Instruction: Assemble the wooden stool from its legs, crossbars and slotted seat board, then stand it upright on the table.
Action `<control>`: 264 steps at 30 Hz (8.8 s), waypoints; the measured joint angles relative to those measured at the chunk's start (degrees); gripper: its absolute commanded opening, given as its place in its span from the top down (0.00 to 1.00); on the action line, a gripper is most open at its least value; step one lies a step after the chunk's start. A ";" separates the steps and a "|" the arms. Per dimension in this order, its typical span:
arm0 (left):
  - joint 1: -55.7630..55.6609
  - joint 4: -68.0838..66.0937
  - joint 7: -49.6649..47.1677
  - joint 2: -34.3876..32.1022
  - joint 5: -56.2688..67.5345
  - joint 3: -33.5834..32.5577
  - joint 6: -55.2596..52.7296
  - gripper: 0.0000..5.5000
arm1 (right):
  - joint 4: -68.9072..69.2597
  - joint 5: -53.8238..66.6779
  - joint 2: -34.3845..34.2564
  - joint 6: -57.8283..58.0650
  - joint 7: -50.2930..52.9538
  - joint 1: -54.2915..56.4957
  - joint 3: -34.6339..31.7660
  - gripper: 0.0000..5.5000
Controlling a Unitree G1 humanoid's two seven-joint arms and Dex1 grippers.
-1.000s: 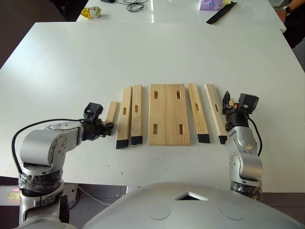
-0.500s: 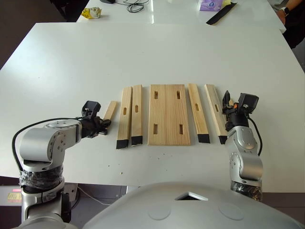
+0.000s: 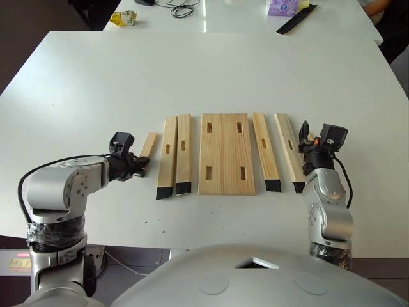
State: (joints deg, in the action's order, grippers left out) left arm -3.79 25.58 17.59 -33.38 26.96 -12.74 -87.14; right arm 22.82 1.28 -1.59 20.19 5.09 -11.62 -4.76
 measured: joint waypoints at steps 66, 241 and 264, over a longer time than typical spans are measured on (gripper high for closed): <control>-16.55 -1.38 34.52 7.22 23.89 13.85 43.42 0.76 | -9.43 52.12 37.80 30.79 -71.02 44.05 4.79 0.51; -2.31 2.67 31.63 0.30 10.14 18.99 50.35 0.40 | -27.26 17.91 50.89 -25.33 -87.42 19.97 10.25 0.76; -4.70 1.19 33.97 -0.15 10.17 19.69 49.26 0.40 | -41.07 18.05 44.15 -30.18 -85.68 25.32 13.82 0.76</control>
State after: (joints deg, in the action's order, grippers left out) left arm -8.49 26.77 51.57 -33.52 37.13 6.95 -37.88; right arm -18.25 19.34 42.56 -10.00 -80.58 13.70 9.06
